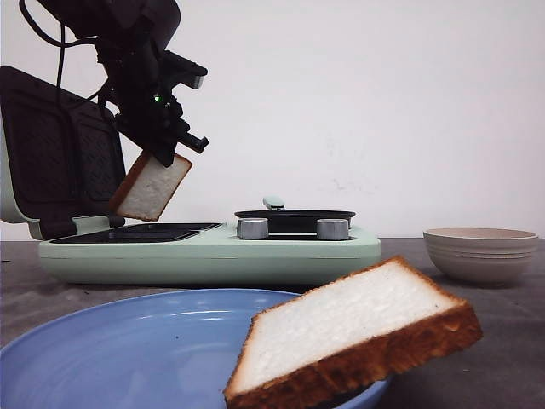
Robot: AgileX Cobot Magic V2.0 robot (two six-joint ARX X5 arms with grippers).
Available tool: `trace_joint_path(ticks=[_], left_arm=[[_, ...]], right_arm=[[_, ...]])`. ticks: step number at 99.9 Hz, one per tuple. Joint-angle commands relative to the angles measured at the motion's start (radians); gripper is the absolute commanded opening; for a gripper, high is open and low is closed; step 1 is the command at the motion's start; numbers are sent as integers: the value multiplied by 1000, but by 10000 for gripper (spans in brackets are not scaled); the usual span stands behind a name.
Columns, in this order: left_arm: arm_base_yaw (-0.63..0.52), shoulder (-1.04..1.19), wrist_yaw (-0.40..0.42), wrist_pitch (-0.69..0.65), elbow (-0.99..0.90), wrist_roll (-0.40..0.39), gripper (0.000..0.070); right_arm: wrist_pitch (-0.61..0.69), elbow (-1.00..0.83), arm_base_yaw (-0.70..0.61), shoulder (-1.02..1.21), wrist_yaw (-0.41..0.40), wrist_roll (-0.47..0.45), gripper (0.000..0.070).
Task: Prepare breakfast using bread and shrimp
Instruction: 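Lift the bread slice with the left gripper toward the sandwich maker, then lower the bread onto the sandwich maker plate and open the left gripper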
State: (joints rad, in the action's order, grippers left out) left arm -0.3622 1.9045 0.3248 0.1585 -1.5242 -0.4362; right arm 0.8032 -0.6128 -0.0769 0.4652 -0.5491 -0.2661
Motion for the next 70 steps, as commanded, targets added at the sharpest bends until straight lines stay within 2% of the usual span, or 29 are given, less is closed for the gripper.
trace_joint_path(ticks=[1, 70], left_arm=[[-10, 34, 8, -12, -27, -24, 3], [-31, 68, 16, 16, -27, -18, 3]], right_arm=[[-10, -10, -2, 3, 0, 12, 241], [-9, -10, -2, 3, 0, 12, 241]])
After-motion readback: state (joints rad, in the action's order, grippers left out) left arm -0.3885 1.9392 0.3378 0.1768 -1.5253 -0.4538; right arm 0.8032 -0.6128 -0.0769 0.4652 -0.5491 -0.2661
